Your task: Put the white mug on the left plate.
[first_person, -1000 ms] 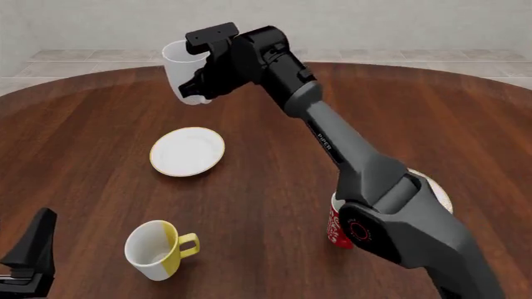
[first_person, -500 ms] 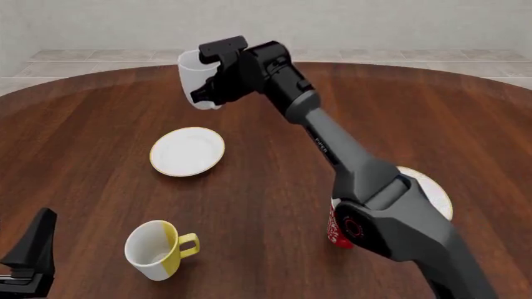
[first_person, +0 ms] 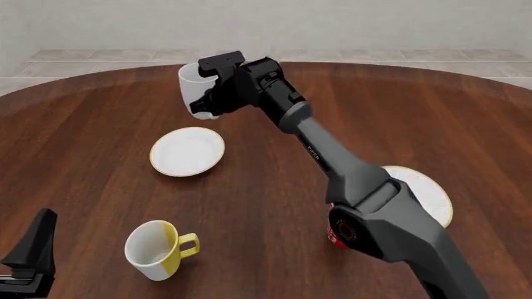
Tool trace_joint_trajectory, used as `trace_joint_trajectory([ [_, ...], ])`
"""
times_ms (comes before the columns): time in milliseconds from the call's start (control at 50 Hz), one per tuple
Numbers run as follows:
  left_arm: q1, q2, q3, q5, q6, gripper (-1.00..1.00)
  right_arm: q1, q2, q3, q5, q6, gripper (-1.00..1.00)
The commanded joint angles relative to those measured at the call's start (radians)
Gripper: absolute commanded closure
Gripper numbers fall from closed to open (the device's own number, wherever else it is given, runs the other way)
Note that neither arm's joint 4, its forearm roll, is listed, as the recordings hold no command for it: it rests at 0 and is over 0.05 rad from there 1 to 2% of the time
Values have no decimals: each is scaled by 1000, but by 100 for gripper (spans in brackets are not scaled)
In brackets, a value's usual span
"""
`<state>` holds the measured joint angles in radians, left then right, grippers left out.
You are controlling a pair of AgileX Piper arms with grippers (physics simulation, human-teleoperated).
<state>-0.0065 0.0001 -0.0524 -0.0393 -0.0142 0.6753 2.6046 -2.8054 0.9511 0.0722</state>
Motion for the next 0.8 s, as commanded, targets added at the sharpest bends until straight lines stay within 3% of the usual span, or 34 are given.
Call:
trace_joint_trajectory([
  [20,2,0,0,-1,0,-100,17,-14,71,-64,25,100],
  [340,4,0,0,0,-3,-100,24,27,50,-77,41,100],
  [620,4,0,0,2,-3,-100,57,-82,302,-230,61,100],
  [800,5,0,0,3,-3,-100,62,-89,331,-248,54,100],
])
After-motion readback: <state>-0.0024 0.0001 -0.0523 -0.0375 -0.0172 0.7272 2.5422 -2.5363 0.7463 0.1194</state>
